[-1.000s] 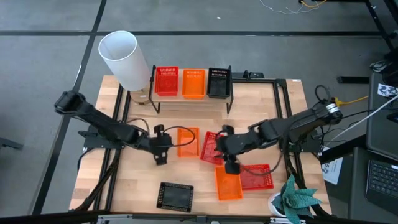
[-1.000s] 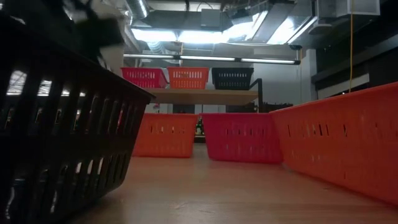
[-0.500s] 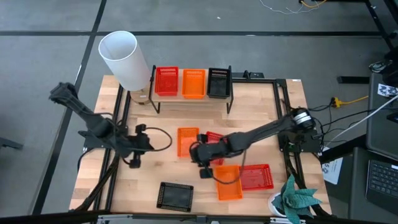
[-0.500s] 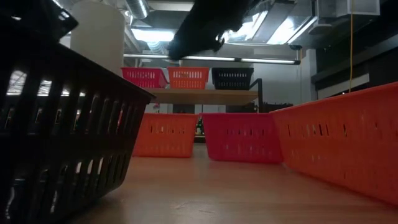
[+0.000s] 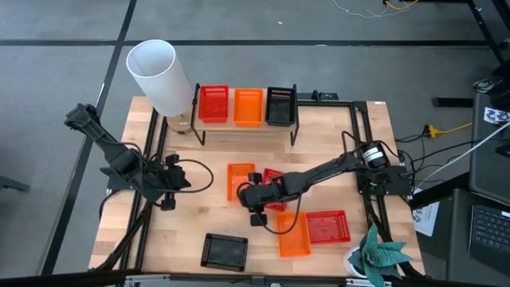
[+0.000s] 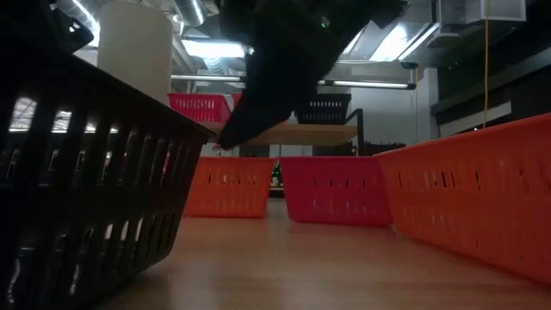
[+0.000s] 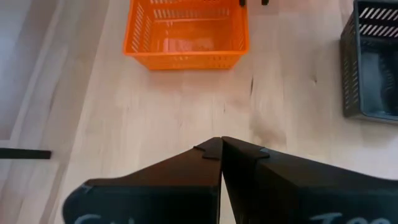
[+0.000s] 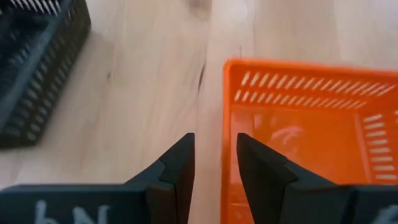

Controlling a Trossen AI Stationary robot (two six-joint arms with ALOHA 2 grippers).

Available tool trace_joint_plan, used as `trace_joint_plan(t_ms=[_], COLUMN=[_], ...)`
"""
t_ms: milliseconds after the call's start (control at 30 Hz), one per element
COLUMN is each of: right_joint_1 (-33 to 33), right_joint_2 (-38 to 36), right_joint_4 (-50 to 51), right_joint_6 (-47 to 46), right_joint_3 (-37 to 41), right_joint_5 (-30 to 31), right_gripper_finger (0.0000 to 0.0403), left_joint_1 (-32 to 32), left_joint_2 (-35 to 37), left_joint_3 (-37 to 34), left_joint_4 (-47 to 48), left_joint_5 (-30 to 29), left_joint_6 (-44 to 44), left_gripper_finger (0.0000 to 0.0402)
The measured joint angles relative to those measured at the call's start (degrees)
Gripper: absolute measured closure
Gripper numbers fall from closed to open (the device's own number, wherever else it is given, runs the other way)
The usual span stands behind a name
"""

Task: Stack baskets on shelf by color
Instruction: Stack the left orange bin on the orange bin on the shelf

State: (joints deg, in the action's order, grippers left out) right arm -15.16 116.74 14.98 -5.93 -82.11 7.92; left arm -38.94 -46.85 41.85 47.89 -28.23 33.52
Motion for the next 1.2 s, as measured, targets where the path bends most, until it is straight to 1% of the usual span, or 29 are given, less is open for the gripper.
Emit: trace_joint_plan(t_ms=[233, 333, 433, 533, 567, 633, 700, 800, 867, 967, 1100, 1200], right_joint_1=[0.1, 0.1, 0.0, -0.2, -0.3, -0.7, -1.4, -2.9, -4.2, -6.4, -8.7, -8.3], right_joint_2=[2.9, 4.0, 4.2, 3.9, 3.7, 3.6, 3.6, 3.6, 3.6, 3.6, 3.6, 3.5], right_joint_4=[-0.3, -0.7, -0.3, -0.4, 0.0, -0.2, 2.0, 6.0, 9.8, 18.8, 34.9, 45.4], right_joint_6=[0.0, -1.7, -4.7, -5.5, -4.9, -4.3, -3.7, -2.8, -2.3, 1.2, 3.3, 3.3], right_joint_3=[0.0, 0.0, 0.0, 0.0, -0.2, -1.5, -3.7, -8.6, -12.8, -19.7, -29.2, -35.2], right_joint_5=[0.0, 0.0, 1.6, 4.0, 4.2, 4.9, 5.3, 5.1, 6.3, 11.9, 25.0, 33.2], right_gripper_finger=[0.0285, 0.029, 0.032, 0.0379, 0.039, 0.0395, 0.0399, 0.0399, 0.04, 0.0401, 0.0401, 0.0401], left_joint_1=[0.0, 0.0, 0.0, 0.0, 0.0, 0.0, 0.0, 0.0, 0.0, 0.0, -0.2, -1.7], left_joint_2=[0.0, 0.0, 0.0, 0.0, 0.0, 0.0, 0.0, 0.0, 0.0, 0.0, 0.0, 0.0], left_joint_3=[0.0, -0.1, -0.1, -0.1, -0.1, -0.1, -0.1, -0.1, -0.1, -0.1, -0.1, -0.1], left_joint_4=[0.1, 0.2, 0.3, 0.5, 0.5, 0.6, 0.6, 0.7, 1.3, 3.5, 4.7, 4.7], left_joint_5=[-0.1, -0.1, -0.1, -0.1, -0.1, -0.1, -0.1, -0.1, -0.1, -0.1, -0.1, -0.1], left_joint_6=[0.5, 0.5, 0.5, 0.4, 0.4, 0.4, 0.4, 0.4, 0.4, 0.5, 0.5, 0.5], left_gripper_finger=[0.0401, 0.0401, 0.0401, 0.0401, 0.0401, 0.0401, 0.0401, 0.0401, 0.0401, 0.0401, 0.0401, 0.0401])
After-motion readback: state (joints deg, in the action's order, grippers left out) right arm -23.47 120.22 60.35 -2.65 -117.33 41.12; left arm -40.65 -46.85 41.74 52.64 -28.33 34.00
